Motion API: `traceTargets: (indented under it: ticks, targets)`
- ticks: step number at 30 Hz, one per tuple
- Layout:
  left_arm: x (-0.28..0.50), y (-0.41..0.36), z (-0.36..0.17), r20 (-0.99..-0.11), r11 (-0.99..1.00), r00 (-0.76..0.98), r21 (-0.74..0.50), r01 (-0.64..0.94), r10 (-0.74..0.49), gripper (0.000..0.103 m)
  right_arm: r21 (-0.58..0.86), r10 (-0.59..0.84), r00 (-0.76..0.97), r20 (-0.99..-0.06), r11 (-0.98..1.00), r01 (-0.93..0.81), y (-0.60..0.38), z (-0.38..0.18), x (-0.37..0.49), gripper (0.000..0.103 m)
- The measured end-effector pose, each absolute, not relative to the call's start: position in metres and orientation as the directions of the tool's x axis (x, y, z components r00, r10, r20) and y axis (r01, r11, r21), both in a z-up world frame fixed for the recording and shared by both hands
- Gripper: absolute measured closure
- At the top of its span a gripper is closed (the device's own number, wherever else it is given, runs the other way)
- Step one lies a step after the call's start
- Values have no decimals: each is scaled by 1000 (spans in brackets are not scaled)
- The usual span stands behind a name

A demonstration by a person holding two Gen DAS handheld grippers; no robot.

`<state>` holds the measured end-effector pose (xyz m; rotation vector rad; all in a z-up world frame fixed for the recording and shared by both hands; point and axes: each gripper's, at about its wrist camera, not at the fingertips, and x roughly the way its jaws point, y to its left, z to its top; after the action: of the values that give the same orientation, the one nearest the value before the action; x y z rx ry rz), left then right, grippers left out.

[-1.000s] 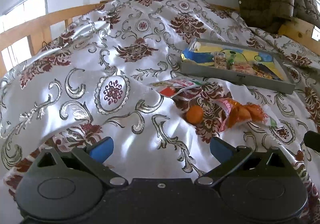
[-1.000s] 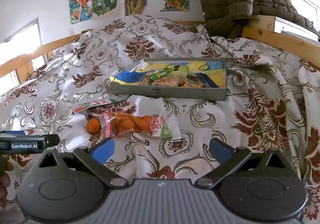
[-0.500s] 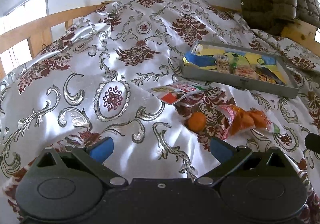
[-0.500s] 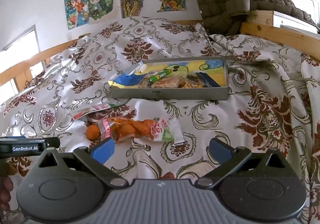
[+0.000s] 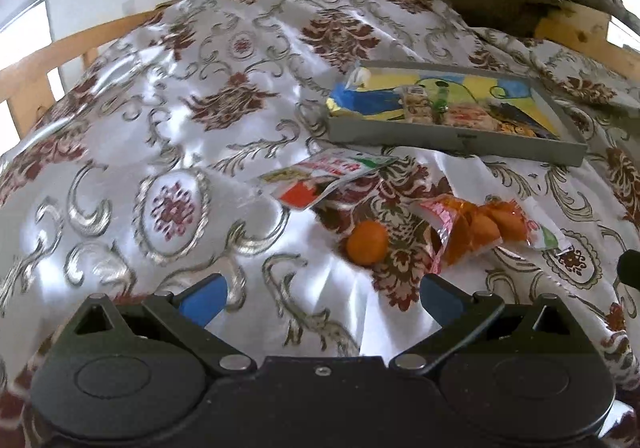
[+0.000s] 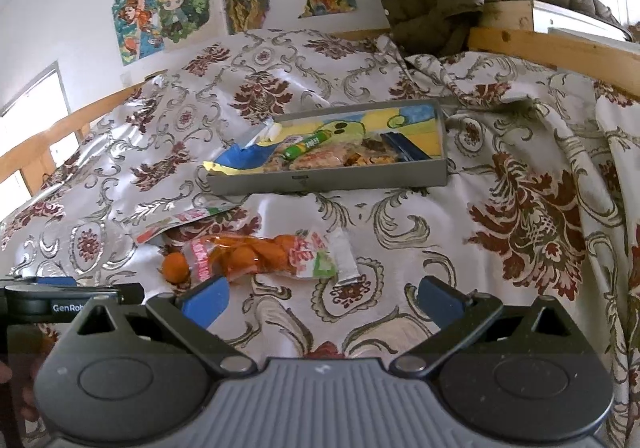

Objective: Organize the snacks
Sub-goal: 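Grasp the orange with left tool while right tool grasps orange-filled clear bag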

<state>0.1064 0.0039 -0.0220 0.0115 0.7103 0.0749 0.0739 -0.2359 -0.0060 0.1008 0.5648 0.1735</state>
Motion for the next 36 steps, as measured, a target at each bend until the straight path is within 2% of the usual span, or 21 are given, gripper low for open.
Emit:
traceTargets:
  ticks: [7, 13, 17, 26, 32, 36]
  targets:
    - [128, 6, -21, -640, 993, 768, 110, 46, 35, 1, 137, 177, 806, -565, 983, -120, -238, -19, 100, 0]
    - [140, 8, -20, -645, 992, 764, 113, 63, 25, 1, 58, 167, 802, -573, 985, -163, -235, -24, 119, 0]
    - [138, 2, -22, -635, 976, 772, 182, 123, 22, 1, 37, 193, 781, -594, 976, -213, -232, -30, 129, 0]
    - [145, -5, -30, -642, 915, 761, 248, 318, -90, 1, -96, 196, 788, -583, 947, -307, -214, -38, 139, 1]
    - [149, -15, -38, -627, 830, 767, 348, 435, -139, 16, -240, 177, 805, -566, 899, -366, -182, -50, 150, 5]
    - [152, -15, -41, -648, 818, 746, 341, 463, -153, 23, -307, 164, 813, -558, 870, -386, -164, -60, 156, 9]
